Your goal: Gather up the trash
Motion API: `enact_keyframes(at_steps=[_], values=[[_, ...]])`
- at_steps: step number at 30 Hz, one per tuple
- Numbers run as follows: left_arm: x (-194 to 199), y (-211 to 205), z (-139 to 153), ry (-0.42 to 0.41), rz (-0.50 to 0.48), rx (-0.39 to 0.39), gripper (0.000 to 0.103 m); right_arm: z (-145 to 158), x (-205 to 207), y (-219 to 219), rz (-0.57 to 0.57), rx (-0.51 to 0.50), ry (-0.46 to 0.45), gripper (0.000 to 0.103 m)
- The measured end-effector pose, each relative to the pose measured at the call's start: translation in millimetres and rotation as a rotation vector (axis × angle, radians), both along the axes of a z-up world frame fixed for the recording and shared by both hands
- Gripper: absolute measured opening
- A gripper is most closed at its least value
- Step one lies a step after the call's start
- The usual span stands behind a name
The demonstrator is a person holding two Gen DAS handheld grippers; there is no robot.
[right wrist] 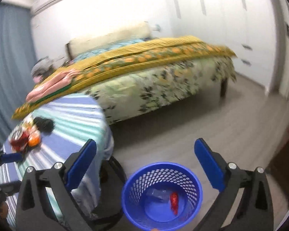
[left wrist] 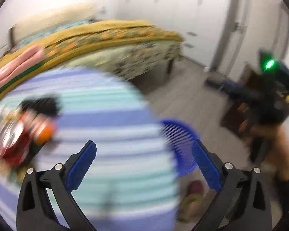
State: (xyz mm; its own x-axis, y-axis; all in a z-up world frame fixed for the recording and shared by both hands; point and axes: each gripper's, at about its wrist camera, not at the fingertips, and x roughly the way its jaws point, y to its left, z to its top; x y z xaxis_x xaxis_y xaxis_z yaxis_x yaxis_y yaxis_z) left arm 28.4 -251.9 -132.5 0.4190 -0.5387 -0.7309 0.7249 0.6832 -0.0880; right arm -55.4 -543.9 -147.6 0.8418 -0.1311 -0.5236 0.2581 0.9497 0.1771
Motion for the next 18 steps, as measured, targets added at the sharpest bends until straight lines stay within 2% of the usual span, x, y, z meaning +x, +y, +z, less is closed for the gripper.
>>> enact_keyframes(at_steps=[3, 8, 11, 14, 16, 18], values=[[2.1, 54.9, -19.2, 0.019, 0.102, 0.056, 0.098, 2.4, 11.8, 48.5, 0.074, -0.041, 0.026, 0.098], [17.5, 129.7, -36.6, -0.022, 0.277, 0.158, 0.098, -14.5, 31.5, 140.9, 0.231, -0.048, 0.098, 0.098], [32.9, 169.1, -39.3, -0.01, 0.364, 0.168, 0.098, -30.5, 46.9, 194.1, 0.328, -0.077, 0.172, 0.098], [52.3, 194.2, -41.8, 0.018, 0.41, 0.166, 0.098, -43.9, 69.3, 232.4, 0.361, -0.119, 0.251, 0.098], [61.2, 201.4, -44.7, 0.053, 0.415, 0.171, 0.098, -52.3, 87.8, 246.3, 0.373, -0.107, 0.305, 0.098], [65.7, 204.4, -43.4, 0.052, 0.41, 0.173, 0.099, -55.9, 103.6, 256.0, 0.37, -0.102, 0.323, 0.098]])
